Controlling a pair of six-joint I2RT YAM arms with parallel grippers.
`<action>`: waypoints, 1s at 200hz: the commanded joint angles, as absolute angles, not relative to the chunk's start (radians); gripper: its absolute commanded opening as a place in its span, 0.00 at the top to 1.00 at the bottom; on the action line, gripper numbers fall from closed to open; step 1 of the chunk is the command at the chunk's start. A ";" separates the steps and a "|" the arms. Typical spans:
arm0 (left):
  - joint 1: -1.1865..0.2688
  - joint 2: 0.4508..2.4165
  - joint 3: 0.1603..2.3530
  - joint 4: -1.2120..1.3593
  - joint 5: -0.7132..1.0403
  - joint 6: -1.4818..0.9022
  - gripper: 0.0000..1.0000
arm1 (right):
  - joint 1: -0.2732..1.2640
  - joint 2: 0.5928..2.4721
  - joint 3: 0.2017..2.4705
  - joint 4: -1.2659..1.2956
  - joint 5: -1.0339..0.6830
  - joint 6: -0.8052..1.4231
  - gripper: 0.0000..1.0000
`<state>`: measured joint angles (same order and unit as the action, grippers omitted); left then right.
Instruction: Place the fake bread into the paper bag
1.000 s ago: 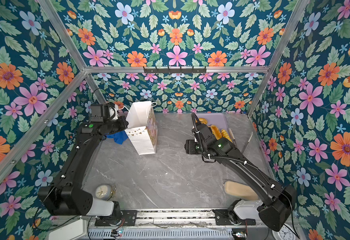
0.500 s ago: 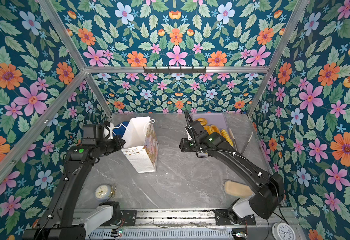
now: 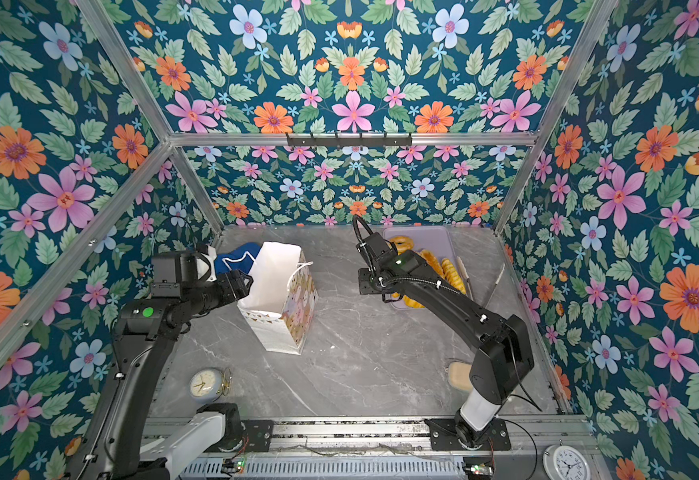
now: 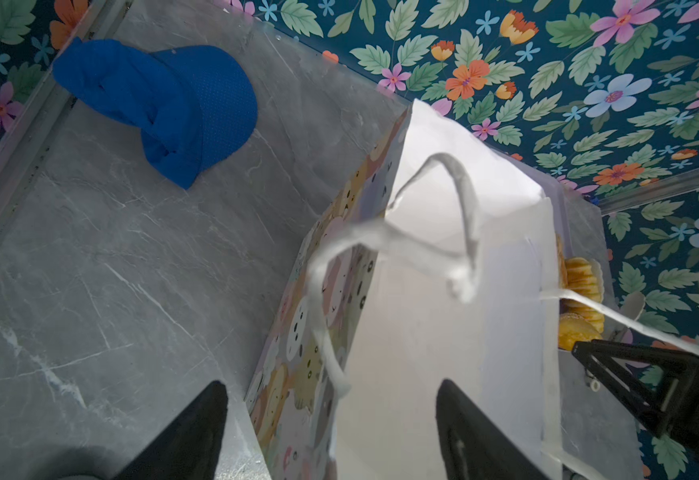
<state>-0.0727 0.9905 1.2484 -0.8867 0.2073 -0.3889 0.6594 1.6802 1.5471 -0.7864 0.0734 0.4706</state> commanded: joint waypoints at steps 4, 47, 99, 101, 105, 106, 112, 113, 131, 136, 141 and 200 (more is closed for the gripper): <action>-0.072 0.941 1.257 -0.908 0.124 -0.391 0.18 | 0.660 1.702 1.540 -0.804 0.079 0.444 0.47; -0.072 0.894 1.221 -0.906 0.142 -0.390 0.19 | 0.652 1.743 1.547 -0.843 0.105 0.421 0.46; -0.074 0.896 1.339 -0.936 0.108 -0.365 0.20 | 0.595 1.731 1.597 -0.844 0.088 0.419 0.48; -0.074 0.898 1.343 -0.939 0.106 -0.365 0.20 | 0.592 1.732 1.600 -0.845 0.086 0.419 0.48; -0.074 0.901 1.353 -0.940 0.106 -0.364 0.20 | 0.586 1.733 1.610 -0.848 0.086 0.418 0.49; -0.074 0.902 1.355 -0.940 0.106 -0.364 0.21 | 0.584 1.734 1.612 -0.849 0.086 0.417 0.49; -0.073 0.905 1.366 -0.942 0.109 -0.362 0.22 | 0.575 1.737 1.627 -0.857 0.086 0.415 0.49; -0.073 0.906 1.368 -0.942 0.109 -0.362 0.22 | 0.574 1.737 1.629 -0.859 0.086 0.414 0.49; -0.078 0.912 1.394 -0.943 0.121 -0.365 0.25 | 0.543 1.743 1.670 -0.884 0.084 0.407 0.51; -0.079 0.912 1.401 -0.942 0.125 -0.369 0.26 | 0.532 1.743 1.678 -0.887 0.081 0.406 0.52; -0.082 0.913 1.410 -0.942 0.127 -0.372 0.27 | 0.518 1.739 1.682 -0.888 0.071 0.406 0.52; -0.112 0.964 1.534 -0.936 0.173 -0.386 0.29 | 0.244 1.669 1.673 -0.857 -0.083 0.442 0.53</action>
